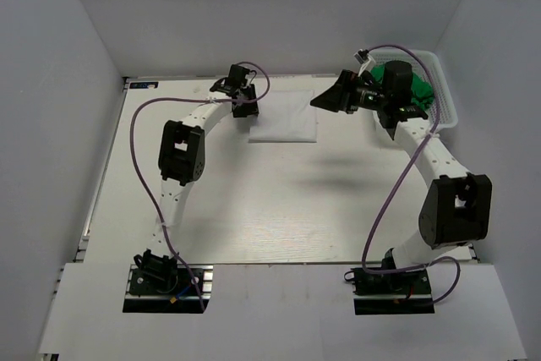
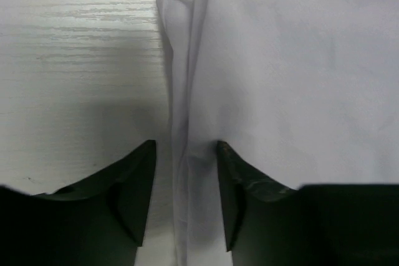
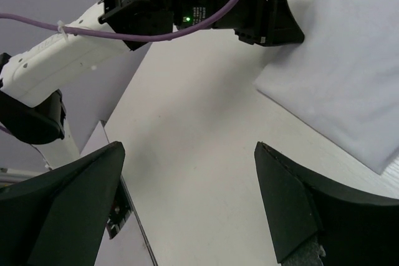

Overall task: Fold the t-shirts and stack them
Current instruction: Put the neatly folded tshirt into the corner of the board with the left arm

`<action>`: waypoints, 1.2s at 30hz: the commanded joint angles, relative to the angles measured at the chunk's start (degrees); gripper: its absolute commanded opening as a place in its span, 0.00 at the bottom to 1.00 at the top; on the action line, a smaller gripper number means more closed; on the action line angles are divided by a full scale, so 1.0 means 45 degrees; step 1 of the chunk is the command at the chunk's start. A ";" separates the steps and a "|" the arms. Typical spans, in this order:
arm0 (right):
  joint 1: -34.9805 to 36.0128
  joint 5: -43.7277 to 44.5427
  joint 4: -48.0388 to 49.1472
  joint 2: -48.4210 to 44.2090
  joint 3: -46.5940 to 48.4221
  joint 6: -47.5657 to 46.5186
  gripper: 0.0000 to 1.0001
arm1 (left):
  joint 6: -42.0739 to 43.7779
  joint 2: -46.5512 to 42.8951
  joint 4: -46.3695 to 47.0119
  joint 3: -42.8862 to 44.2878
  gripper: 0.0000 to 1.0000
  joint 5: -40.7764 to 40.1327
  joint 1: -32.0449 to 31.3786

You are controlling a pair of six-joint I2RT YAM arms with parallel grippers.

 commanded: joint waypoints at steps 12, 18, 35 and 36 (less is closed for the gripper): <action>-0.1134 0.1756 -0.1829 -0.1810 -0.1302 -0.1272 0.90 | 0.2034 -0.0557 -0.0432 0.0014 0.00 -0.2269 -0.0793; -0.1407 0.2303 -0.2376 -0.2337 -0.1653 -0.1487 0.90 | 0.3789 -0.2977 0.0735 -0.2482 0.00 -0.4281 0.0553; -0.1583 0.2557 -0.2689 -0.2064 -0.1342 -0.1311 0.90 | 0.7230 -0.3393 0.2069 -0.2723 0.00 -0.4988 0.4577; -0.1603 0.2557 -0.2670 -0.2006 -0.1303 -0.1330 0.90 | 0.7230 -0.3255 0.2068 -0.2237 0.00 -0.4988 0.4733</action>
